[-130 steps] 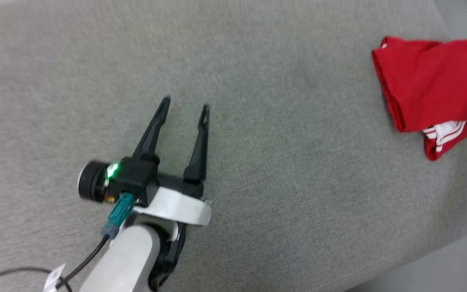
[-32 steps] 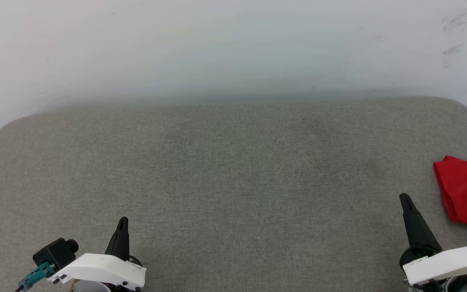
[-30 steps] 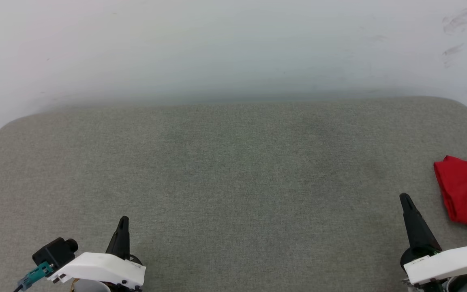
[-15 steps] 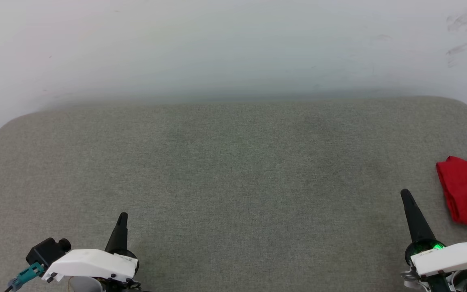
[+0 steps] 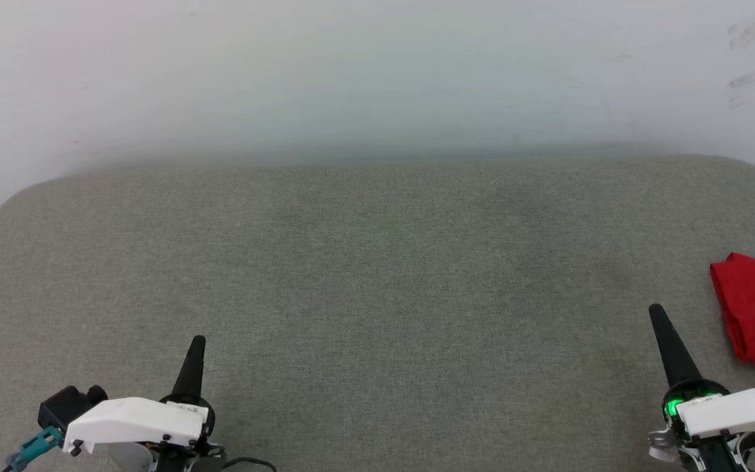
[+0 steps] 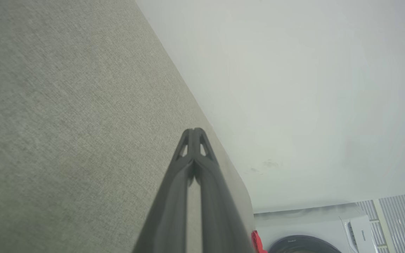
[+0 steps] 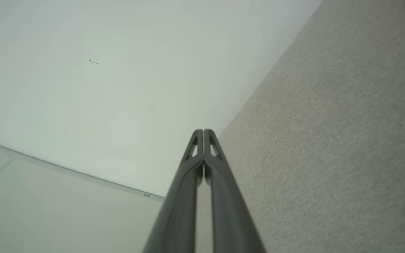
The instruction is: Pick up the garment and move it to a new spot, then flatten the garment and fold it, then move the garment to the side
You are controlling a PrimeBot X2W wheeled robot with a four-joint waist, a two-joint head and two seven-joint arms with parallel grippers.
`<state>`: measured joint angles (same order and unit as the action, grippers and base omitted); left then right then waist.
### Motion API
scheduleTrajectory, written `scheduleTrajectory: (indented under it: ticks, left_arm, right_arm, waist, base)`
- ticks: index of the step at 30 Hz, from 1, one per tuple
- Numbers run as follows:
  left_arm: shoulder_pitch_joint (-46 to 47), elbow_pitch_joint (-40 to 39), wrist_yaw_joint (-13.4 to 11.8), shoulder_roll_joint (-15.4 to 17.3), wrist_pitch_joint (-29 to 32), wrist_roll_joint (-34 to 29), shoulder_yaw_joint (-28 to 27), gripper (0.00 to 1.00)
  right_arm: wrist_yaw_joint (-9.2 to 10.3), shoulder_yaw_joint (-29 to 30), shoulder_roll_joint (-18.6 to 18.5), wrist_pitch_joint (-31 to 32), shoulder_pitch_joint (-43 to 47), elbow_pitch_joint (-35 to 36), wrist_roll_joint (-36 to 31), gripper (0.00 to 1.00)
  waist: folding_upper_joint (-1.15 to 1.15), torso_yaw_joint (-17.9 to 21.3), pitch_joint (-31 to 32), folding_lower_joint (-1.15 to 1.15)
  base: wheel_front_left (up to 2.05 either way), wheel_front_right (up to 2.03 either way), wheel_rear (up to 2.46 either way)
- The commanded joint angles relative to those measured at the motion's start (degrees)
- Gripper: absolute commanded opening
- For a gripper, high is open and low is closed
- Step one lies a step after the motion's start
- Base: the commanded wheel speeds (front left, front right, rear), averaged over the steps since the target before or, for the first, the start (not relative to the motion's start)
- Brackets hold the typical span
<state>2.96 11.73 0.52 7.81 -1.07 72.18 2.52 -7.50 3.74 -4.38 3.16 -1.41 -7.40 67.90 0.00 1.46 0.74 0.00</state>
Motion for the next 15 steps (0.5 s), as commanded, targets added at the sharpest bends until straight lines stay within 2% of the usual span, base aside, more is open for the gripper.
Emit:
scheduleTrajectory:
  ticks: [1, 15]
  left_arm:
    - [1.48, -0.19, 0.65, -0.14, 0.47, 1.03, -0.66, 0.00]
    - [2.09, 0.56, 2.64, -1.43, 2.43, 7.09, -2.97, 0.00]
  right_arm:
    - [0.01, 0.20, 0.11, 0.23, -1.49, 0.10, 1.32, 0.00]
    - [0.01, 0.69, 0.31, 0.93, -2.59, -1.96, 8.60, 0.00]
  waist:
    - [0.00, -0.03, -0.02, 0.00]
    - [0.00, -0.40, -0.25, 0.00]
  base:
    - [0.00, 0.00, 0.00]
    - [0.00, 0.00, 0.00]
